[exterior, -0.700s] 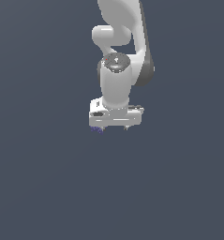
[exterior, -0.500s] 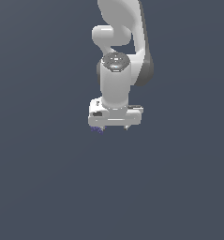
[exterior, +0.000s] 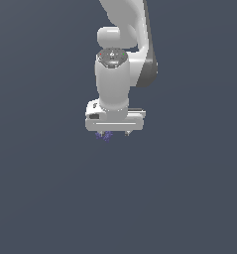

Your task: Pick up the object and move it to a goal position.

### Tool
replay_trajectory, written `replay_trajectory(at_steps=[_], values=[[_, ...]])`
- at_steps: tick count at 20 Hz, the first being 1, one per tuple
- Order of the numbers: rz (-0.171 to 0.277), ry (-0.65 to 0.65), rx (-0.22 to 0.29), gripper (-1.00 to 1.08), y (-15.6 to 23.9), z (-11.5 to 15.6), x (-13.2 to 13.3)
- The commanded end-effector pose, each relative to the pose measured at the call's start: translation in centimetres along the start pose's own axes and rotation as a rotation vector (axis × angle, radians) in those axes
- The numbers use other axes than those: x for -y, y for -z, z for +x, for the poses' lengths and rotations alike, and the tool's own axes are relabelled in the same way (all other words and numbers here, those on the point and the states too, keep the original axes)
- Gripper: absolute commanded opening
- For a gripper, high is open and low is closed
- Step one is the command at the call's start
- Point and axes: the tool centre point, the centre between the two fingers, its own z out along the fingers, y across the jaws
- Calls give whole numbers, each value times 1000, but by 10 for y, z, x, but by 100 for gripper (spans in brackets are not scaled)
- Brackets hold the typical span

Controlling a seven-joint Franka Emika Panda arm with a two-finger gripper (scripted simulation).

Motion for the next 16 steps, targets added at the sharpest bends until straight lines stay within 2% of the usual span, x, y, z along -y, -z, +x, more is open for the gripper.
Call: replay_trajectory(at_steps=[1,9,16], values=[[0,1,1,100,0,0,1],[-1,55,2,100,-6,-4,-3],[-3,161,6,100,-16,-13,-11]])
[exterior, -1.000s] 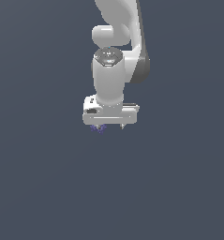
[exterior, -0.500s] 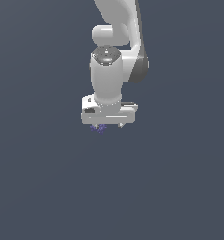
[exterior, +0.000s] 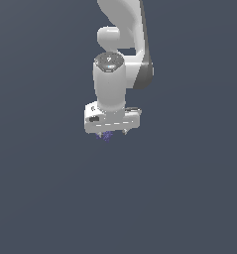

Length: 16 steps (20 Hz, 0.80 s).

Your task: Pick up the object and move it to a goal position.

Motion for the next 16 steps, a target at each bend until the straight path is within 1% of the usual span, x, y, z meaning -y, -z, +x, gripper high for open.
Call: replay_trajectory(at_steps=[1,16], values=[[-1,46,2,100,-4,-4,-3],[-2,406,12,100,-37,-39,-20]])
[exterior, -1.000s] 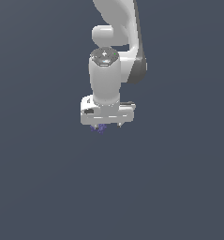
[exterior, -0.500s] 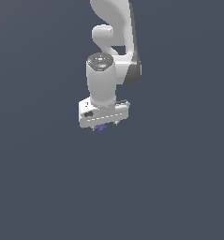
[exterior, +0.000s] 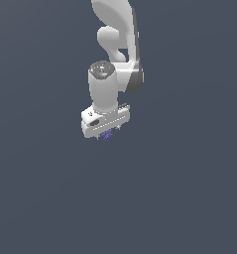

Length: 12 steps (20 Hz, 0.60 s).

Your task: Pick up the object and move it to a goal position.

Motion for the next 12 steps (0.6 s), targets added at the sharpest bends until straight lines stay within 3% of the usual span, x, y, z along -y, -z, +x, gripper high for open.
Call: replay_trajectory(at_steps=[1,12], values=[[0,63,1,100,-5,-7,0],[4,334,6,100,-28,-36,1]])
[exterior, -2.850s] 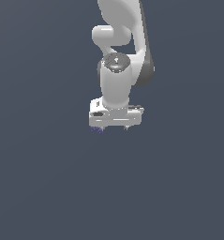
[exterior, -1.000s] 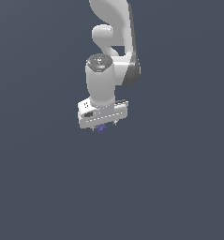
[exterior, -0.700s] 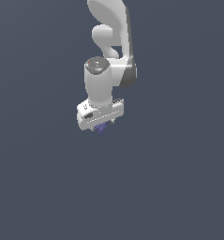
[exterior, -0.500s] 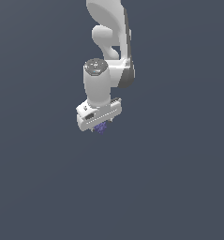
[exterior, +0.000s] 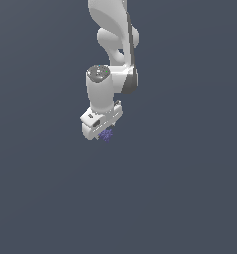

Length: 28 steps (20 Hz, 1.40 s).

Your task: Pick up the object and move it to a goal position.

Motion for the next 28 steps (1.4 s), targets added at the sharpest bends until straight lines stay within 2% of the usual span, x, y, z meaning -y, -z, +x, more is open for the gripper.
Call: replay_trajectory(at_steps=[1,15,28], values=[[1,63,1,100,-5,-6,3],[8,352,0,100,-26,-34,17],[10,412,0,100,-32,-40,20]])
